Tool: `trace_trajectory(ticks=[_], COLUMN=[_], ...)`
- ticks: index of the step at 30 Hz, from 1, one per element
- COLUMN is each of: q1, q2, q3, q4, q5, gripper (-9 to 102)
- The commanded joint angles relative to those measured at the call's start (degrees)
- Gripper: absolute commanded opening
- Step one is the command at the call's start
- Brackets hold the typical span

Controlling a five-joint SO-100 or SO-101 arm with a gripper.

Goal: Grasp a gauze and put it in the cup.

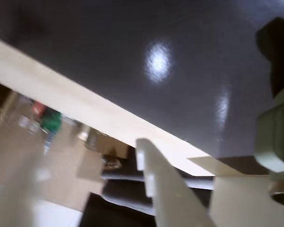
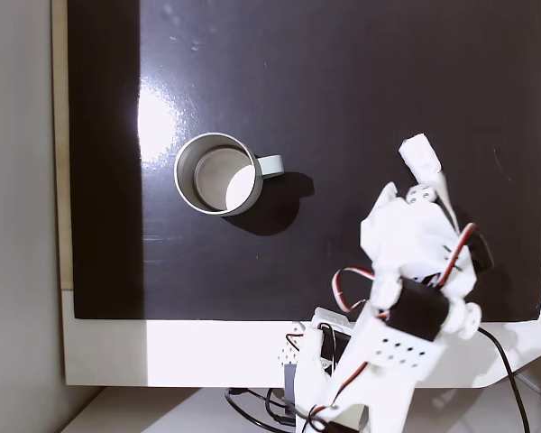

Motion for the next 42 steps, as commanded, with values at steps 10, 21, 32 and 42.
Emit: trace_trajectory(ticks=[10,21,32,42], q1=[2.1,4.3,6.8,8.4], q2=[-14.2,-32.0,-51.4,-68.6], q3=[-9.1,-18.5,-31.4,-48.4], q4=[1.5,5.3,8.0,13.4], q5=[-3.3,-6.5,-8.8,-9.7], gripper=[37,39,40,40])
